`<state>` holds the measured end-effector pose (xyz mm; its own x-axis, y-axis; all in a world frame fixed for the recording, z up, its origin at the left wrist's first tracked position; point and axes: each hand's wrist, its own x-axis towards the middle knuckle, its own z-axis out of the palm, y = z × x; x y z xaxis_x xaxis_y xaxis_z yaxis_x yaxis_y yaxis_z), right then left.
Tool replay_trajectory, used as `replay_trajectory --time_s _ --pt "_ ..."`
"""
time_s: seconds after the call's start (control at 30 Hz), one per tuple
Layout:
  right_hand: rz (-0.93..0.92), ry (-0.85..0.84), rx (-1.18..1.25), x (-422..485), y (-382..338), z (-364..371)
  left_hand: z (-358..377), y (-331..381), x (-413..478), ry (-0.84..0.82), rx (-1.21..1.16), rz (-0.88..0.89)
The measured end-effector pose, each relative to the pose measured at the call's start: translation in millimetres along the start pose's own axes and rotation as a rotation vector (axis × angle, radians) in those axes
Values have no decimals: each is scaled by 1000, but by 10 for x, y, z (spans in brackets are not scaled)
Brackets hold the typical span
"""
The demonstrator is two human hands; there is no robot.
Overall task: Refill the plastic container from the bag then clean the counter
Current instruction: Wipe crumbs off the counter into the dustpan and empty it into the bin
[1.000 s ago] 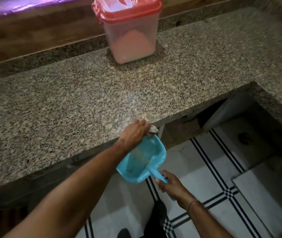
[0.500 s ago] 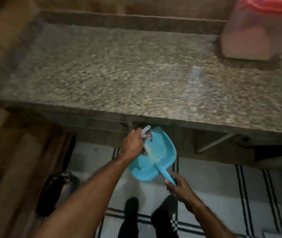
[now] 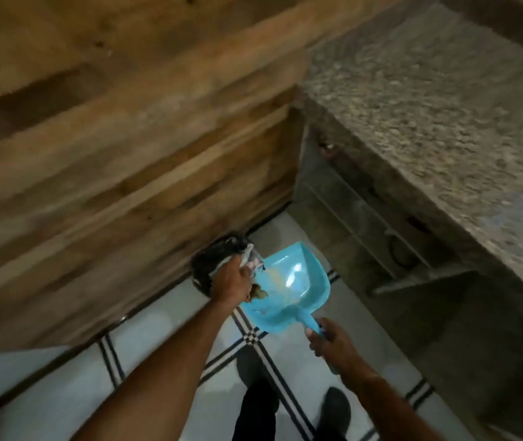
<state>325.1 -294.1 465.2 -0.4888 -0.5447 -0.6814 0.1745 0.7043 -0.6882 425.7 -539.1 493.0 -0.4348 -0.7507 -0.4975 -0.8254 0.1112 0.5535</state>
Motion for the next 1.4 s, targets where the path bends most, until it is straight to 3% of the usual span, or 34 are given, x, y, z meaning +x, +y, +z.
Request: replay_trajectory --time_s 0.27,0.53,0.63,0.8,0.93,1.0,1.13,1.23,1.4 --pt "180 -140 -107 1292 -470 1084 -301 -1141 847 107 -175 -280" --pt "244 -157 -283 3238 -484 2071 224 -2062 2106 130 -244 -446" --pt "208 -260 -402 3835 -547 2389 439 -2340 2496 135 -246 -461" --pt "250 -304 -446 4105 -557 2645 585 -2555 2863 145 -253 -487" --pt "368 -263 -273 4031 -375 2685 619 -2616 2913 156 -287 -475" --pt "274 -237 -340 3943 -236 2632 623 -2625 2888 182 -339 -502" --pt "137 -213 -275 3769 8 2487 673 -2731 2898 297 -684 -598" --pt "76 -226 -163 3852 145 2544 736 -2822 2942 345 -984 -537" --pt "22 -152 -159 4210 528 2873 897 -2980 3038 277 -1260 -524"
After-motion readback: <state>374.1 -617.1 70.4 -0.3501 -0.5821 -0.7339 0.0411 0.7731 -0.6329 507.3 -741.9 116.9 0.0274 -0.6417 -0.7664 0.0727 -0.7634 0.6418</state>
